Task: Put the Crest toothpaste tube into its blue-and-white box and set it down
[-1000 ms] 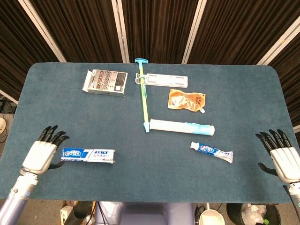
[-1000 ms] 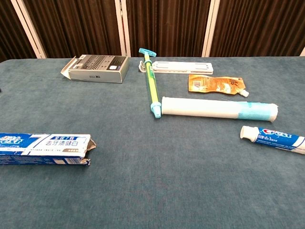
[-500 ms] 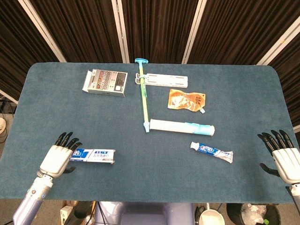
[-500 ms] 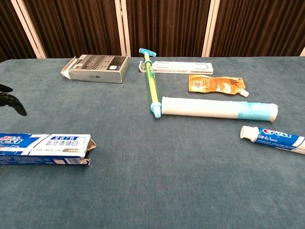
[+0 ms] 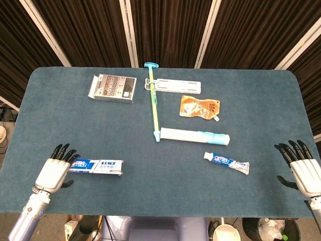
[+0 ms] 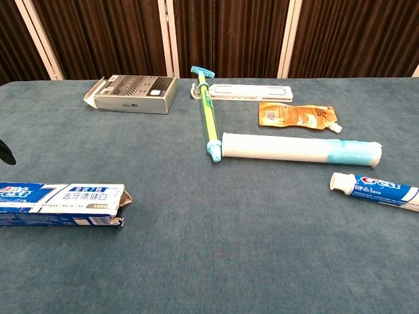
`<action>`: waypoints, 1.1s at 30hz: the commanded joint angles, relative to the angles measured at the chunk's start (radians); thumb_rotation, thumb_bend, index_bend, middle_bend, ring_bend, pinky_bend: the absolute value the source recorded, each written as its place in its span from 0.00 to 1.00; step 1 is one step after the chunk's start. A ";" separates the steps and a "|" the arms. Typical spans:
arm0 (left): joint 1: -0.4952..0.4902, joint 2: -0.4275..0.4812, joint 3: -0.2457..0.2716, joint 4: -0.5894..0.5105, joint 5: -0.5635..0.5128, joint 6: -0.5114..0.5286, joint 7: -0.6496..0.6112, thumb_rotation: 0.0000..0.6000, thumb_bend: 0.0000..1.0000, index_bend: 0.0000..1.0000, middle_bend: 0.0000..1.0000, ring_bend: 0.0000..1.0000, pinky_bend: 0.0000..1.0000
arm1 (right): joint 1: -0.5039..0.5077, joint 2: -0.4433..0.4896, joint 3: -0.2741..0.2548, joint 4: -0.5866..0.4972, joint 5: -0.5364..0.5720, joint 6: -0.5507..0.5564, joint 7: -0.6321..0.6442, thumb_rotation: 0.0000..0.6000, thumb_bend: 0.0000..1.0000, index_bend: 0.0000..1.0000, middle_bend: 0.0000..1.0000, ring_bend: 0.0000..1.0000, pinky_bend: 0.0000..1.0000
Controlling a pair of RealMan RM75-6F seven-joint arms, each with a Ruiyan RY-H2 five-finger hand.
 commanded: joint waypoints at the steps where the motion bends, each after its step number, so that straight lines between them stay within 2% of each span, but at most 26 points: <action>1: -0.001 -0.012 0.000 0.015 0.002 0.000 0.003 1.00 0.00 0.24 0.16 0.00 0.00 | 0.001 -0.001 -0.002 0.003 0.001 -0.006 0.000 1.00 0.19 0.15 0.19 0.09 0.00; 21: -0.035 -0.168 -0.031 0.139 -0.025 -0.022 0.043 1.00 0.00 0.24 0.16 0.00 0.00 | 0.007 -0.017 -0.009 0.063 0.026 -0.052 0.042 1.00 0.19 0.15 0.20 0.09 0.00; 33: -0.034 -0.212 -0.030 0.191 -0.039 -0.012 0.060 1.00 0.00 0.27 0.21 0.00 0.00 | 0.011 -0.028 -0.010 0.082 0.028 -0.062 0.049 1.00 0.19 0.15 0.20 0.09 0.00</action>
